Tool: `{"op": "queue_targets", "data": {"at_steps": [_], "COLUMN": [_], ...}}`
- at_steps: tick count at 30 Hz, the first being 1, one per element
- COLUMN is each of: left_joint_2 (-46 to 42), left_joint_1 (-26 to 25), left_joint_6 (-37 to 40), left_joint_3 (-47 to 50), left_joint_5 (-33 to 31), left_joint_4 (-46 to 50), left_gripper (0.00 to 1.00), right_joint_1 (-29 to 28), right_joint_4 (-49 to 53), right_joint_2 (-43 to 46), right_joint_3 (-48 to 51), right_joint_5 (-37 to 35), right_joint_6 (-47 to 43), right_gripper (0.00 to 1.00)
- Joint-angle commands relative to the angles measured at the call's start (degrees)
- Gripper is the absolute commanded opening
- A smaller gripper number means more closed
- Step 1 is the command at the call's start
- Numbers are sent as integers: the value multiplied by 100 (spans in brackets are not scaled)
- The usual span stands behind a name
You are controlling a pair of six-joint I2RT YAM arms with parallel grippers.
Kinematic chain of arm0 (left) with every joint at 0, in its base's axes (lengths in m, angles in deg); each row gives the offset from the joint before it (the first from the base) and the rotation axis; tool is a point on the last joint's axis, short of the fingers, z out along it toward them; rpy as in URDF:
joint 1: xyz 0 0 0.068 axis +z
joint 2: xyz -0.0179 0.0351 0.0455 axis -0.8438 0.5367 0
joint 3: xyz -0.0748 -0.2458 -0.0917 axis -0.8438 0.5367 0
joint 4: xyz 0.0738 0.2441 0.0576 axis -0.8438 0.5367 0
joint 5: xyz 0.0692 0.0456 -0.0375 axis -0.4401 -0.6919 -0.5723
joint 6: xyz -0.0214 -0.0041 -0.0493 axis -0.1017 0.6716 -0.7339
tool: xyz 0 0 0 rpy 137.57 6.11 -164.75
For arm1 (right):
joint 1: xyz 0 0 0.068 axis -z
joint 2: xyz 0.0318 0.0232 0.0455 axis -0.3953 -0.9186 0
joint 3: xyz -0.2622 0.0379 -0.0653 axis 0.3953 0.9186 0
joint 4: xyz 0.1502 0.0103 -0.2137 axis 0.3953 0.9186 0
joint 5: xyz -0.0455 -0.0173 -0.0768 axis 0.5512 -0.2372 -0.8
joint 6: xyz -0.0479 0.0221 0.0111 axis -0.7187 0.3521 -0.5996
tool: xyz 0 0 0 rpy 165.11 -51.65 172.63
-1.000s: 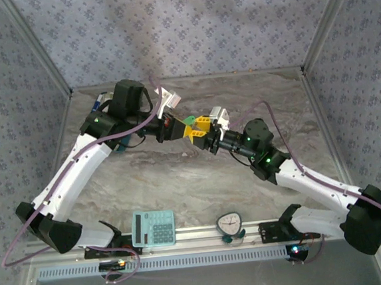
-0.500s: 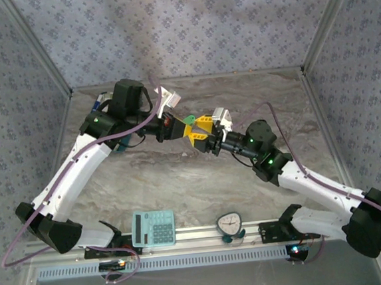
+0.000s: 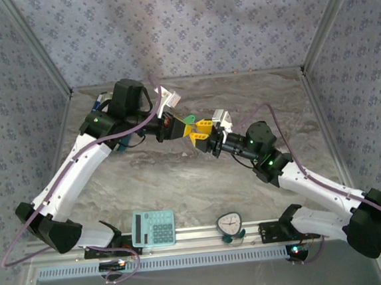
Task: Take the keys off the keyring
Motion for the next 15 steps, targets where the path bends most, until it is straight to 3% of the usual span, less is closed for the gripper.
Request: {"op": "queue_targets", "data": {"at_steps": [1,13,15], "left_joint_2": [-150,-219,-219], "left_joint_1": [-49,-52,-50], "left_joint_6": [5,-23,-30], "left_joint_3": [-126,-21,-13], "left_joint_5": [129,164,172], "left_joint_4": [-139,-251,-261], "left_gripper": [1,1,1], "right_joint_1": [18,30,24], "right_joint_4": [-205,-402,-436], "right_joint_2": [-72,-137,-134], "right_joint_3": [-204,-259,-260], "right_joint_5": [-96,-304,-294], "right_joint_6": [24,120,138], "right_gripper": [31,25,20]}}
